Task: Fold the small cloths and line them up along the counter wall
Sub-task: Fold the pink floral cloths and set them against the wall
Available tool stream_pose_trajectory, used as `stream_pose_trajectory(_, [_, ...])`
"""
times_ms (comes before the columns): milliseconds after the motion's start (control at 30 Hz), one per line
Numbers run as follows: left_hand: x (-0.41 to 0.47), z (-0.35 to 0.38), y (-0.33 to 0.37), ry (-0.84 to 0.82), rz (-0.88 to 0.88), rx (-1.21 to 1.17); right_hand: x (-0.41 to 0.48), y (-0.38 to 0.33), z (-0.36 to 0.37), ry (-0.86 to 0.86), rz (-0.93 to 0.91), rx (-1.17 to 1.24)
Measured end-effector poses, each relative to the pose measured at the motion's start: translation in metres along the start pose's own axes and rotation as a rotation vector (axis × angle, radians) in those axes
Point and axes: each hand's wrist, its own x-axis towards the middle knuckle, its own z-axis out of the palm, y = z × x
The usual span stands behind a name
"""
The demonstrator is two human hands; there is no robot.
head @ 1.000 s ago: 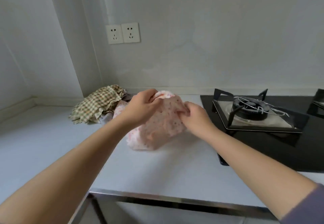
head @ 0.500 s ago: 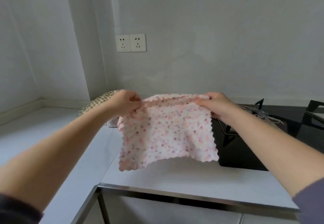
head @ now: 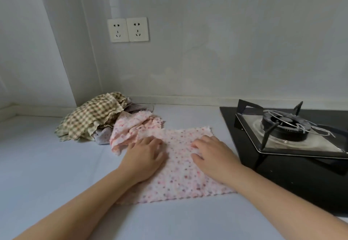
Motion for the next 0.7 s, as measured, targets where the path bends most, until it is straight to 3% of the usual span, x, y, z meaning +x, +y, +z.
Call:
stream_pose_trajectory(67, [-0.002, -0.002, -0.001, 0.073, -0.026, -0.046, -0.005, -0.004, -0.004, -0.009, -0.004, -0.051])
stream_pose_trajectory(167, [-0.012, -0.010, 0.005, 0.227, 0.117, -0.078, -0.016, -0.013, -0.011, 0.034, -0.083, -0.027])
stream_pose_trajectory(300, [-0.023, -0.012, 0.010, 0.055, 0.273, -0.133, -0.025, -0.007, -0.004, -0.101, -0.081, -0.061])
stream_pose_trajectory(433, [-0.026, -0.013, 0.003, -0.030, 0.278, -0.070, -0.022, 0.004, -0.001, -0.206, -0.028, -0.090])
stream_pose_trajectory(567, [-0.027, -0.008, -0.001, 0.050, 0.332, -0.076, -0.026, -0.004, 0.000, -0.273, -0.018, -0.121])
stream_pose_trajectory(700, [-0.027, -0.006, 0.000, 0.205, 0.248, -0.121, -0.028, -0.004, -0.004, -0.040, -0.039, -0.091])
